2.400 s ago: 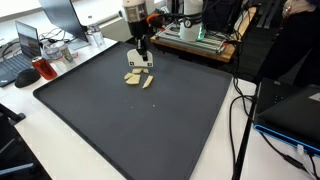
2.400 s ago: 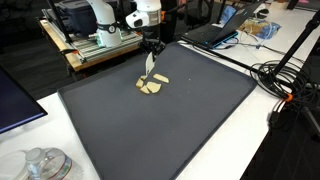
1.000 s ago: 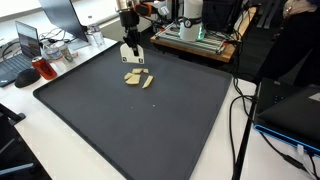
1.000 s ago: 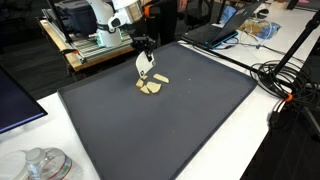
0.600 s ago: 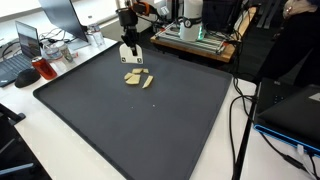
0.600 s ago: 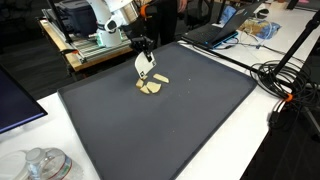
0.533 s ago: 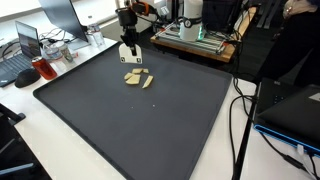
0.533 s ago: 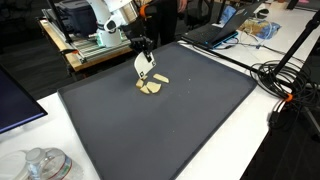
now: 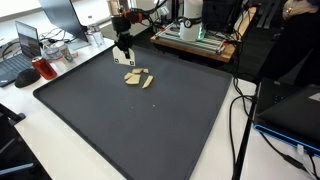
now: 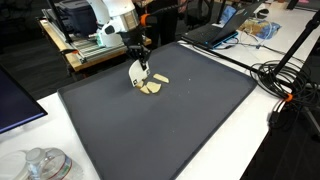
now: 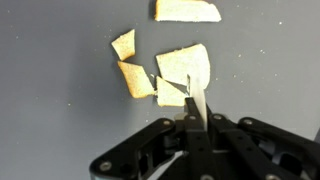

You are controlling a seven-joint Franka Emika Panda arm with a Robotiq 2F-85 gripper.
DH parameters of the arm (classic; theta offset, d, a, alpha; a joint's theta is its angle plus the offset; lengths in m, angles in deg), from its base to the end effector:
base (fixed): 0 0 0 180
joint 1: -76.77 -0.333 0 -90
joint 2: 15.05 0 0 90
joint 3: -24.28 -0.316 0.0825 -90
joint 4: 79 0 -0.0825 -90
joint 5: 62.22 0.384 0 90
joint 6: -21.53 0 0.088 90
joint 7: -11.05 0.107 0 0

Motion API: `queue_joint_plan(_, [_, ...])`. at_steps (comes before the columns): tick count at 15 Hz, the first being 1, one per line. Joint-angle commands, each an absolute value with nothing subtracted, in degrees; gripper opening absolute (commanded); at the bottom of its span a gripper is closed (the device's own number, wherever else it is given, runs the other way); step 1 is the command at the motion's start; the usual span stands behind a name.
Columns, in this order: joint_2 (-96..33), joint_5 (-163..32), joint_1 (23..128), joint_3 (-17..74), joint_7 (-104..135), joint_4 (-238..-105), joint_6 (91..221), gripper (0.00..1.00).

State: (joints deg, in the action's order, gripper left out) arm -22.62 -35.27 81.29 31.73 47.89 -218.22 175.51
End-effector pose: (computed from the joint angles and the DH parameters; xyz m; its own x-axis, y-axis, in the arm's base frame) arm 0.4866 -0.1187 0.2630 0.3128 -0.9467 -0.0762 -0.9285 -0.2879 -0.2345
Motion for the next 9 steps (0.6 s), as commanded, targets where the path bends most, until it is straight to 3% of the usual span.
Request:
queue_joint_plan(1, [-24.8,-45.4,81.2,34.1,55.0,-213.2,170.1,0.01])
queue_joint_plan(9, [-25.3,-51.7,81.5,34.9,57.5,-206.6,160.9,0.01])
